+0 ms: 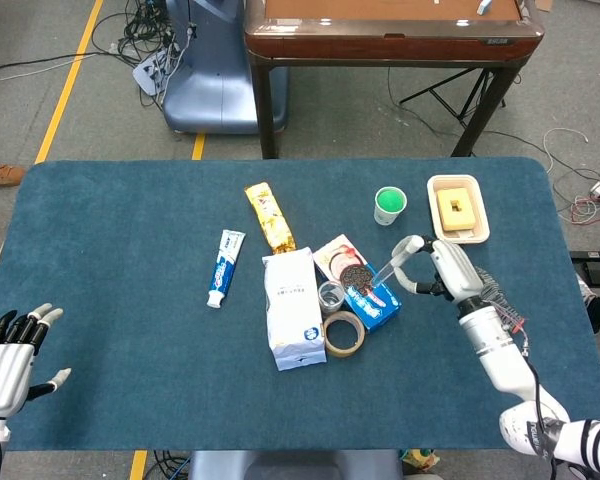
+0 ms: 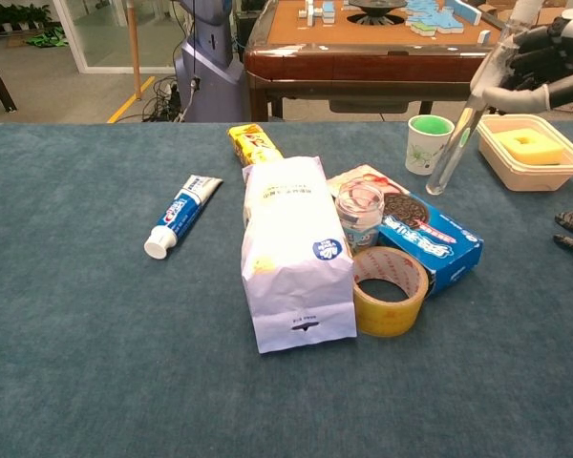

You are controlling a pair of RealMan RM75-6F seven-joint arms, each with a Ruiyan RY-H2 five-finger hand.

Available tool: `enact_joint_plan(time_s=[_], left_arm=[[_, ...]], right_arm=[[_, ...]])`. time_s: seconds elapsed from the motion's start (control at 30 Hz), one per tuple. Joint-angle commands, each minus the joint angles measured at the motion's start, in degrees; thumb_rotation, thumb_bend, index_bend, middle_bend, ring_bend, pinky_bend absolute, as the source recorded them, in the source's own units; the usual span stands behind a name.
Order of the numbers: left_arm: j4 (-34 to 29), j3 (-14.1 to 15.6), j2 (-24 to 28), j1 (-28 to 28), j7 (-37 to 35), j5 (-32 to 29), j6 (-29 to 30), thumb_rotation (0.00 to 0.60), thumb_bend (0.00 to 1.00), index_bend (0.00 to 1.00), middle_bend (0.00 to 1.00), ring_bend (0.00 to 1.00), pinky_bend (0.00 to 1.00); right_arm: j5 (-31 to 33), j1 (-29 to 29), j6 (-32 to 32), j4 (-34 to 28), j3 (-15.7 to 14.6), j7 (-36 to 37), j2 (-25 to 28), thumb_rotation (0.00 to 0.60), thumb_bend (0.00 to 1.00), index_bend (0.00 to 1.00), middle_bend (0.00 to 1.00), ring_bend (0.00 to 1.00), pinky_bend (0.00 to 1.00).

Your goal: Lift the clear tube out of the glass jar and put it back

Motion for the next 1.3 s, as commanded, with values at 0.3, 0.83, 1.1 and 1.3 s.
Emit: enact_joint_plan(time_s=[0.3, 0.83, 1.1, 1.3], left_arm=[[-0.13, 0.06, 0.1, -0.05, 0.05, 0.03, -0.04, 0.6, 0.17, 0.17, 0.12, 0.16, 0.06], [-0.33, 0.07, 0.14, -0.39, 0.26, 0.0, -0.5, 0.6, 0.17, 0.17, 0.12, 0.16, 0.06], [-0.6, 0.01, 0.34, -0.35, 0.27, -0.19, -0.39, 0.6, 0.17, 0.17, 0.12, 0.16, 0.06], [-0.11, 0.18, 0.14, -0.26, -0.09, -0.24, -0.45, 0.6, 0.17, 0.17, 0.12, 0.16, 0.06]], right_arm=[[-4.77, -0.8, 9.06, 7.86, -1.58, -18.64, -4.54, 0.6, 0.54, 0.61, 0.49, 0.37, 0.33], [-2.52, -0.82, 3.8, -0.05, -0.18, -0.88, -1.73, 0.6, 0.54, 0.61, 0.49, 0.37, 0.33], [-3.7, -0.06, 3.6, -1.74, 1.21, 5.57, -1.6, 0.6, 0.54, 0.61, 0.49, 0.37, 0.33], [-3.39, 1.54, 2.57, -1.42, 1.37, 4.12, -3.27, 0.6, 0.54, 0.61, 0.49, 0.37, 0.34]])
